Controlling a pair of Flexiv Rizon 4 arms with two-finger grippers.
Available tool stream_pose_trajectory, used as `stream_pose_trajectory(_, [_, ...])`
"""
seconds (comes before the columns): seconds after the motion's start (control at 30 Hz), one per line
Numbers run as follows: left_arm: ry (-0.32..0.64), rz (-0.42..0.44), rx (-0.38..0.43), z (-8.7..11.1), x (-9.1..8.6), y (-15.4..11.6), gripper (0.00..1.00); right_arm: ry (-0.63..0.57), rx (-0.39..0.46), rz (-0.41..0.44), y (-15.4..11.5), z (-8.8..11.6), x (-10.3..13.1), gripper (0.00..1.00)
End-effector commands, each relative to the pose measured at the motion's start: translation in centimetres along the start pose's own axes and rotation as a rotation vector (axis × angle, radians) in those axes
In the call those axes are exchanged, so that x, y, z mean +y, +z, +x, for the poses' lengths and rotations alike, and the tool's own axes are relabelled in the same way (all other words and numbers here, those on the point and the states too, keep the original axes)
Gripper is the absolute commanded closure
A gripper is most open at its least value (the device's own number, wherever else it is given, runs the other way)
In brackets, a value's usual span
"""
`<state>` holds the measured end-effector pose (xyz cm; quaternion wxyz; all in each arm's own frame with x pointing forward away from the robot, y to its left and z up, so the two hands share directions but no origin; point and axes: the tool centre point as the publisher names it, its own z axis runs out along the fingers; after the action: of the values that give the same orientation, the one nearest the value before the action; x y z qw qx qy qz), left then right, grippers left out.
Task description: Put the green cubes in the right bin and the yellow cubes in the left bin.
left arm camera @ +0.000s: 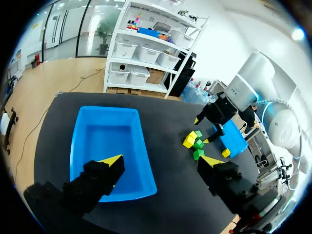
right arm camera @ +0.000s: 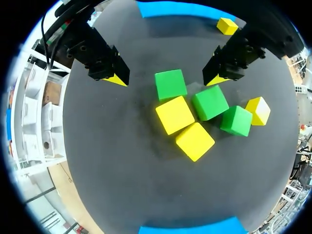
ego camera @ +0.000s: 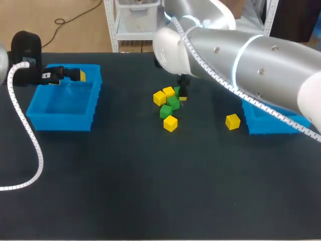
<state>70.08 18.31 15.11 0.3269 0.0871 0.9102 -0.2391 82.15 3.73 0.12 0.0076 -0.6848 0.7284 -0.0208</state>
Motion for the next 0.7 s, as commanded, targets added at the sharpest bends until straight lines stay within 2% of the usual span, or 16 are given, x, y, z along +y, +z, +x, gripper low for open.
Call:
stream_pose_trajectory(0.03, [0.001, 0.007, -0.006, 0.13, 0.13, -0.01, 0.00, 0.002, 0.005, 0.010, 0.42, -0.17, -0.14, 0.00])
stream_pose_trajectory(0.43, [0.001, 0.007, -0.006, 0.13, 0.13, -0.01, 0.00, 0.005, 0.008, 0.053, 1.18, -0.70, -0.27, 0.00])
stream_pose_trajectory(0.47, [0.001, 0.007, -0.006, 0.13, 0.13, -0.01, 0.00, 0.006, 0.009, 0.055, 1.24, -0.74, -0.26, 0.05])
stream_pose_trajectory(0.5, [0.001, 0.007, -0.006, 0.13, 0.13, -0.01, 0.00, 0.011, 0.011, 0.060, 1.32, -0.76, -0.25, 0.53])
stream_pose_trajectory(0.53, [0.001, 0.007, -0.006, 0.13, 0.13, -0.01, 0.00, 0.015, 0.012, 0.059, 1.37, -0.75, -0.25, 0.73])
stream_pose_trajectory(0.57, [0.001, 0.007, -0.006, 0.13, 0.13, -0.01, 0.00, 0.021, 0.012, 0.056, 1.39, -0.75, -0.23, 1.00])
stream_pose_trajectory(0.7, [0.001, 0.007, -0.006, 0.13, 0.13, -0.01, 0.00, 0.045, 0.014, 0.055, 1.16, -0.61, -0.31, 1.00])
